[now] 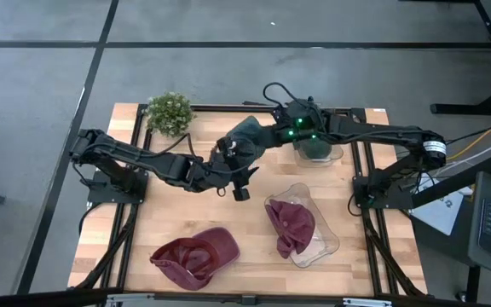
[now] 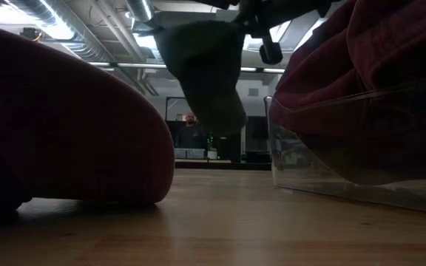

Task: Pick & Place hat
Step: Put the black cap into the top transparent bin

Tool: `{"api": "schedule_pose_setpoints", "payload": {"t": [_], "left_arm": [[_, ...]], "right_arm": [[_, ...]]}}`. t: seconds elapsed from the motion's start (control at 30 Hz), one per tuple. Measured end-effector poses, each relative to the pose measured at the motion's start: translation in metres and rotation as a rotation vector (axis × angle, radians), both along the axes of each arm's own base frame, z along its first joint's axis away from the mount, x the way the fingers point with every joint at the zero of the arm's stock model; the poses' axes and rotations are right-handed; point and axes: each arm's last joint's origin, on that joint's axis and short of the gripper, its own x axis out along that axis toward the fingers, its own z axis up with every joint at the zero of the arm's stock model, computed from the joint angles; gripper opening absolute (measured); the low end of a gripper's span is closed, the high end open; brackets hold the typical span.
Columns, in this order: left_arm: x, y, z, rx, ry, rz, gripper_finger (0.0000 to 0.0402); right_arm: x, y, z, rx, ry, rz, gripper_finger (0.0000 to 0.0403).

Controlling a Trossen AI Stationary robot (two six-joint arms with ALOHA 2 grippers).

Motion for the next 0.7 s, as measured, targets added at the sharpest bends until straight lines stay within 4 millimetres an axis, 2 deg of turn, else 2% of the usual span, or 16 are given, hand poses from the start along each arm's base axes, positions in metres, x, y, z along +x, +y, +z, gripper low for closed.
{"api": "schedule_pose_setpoints", "payload": {"t": [0.3, 0.7], "left_arm": [[-0.003, 0.007, 0.001, 0.201, 0.082, 0.120, 0.0185], [-0.005, 0.015, -0.006, 0.193, 0.167, 0.108, 0.0185]], "right_arm": [[0.002, -0.001, 0.007, 0.025, -0.081, 0.008, 0.0006], [0.003, -0.004, 0.013, 0.025, -0.142, -0.012, 0.0007]]}}
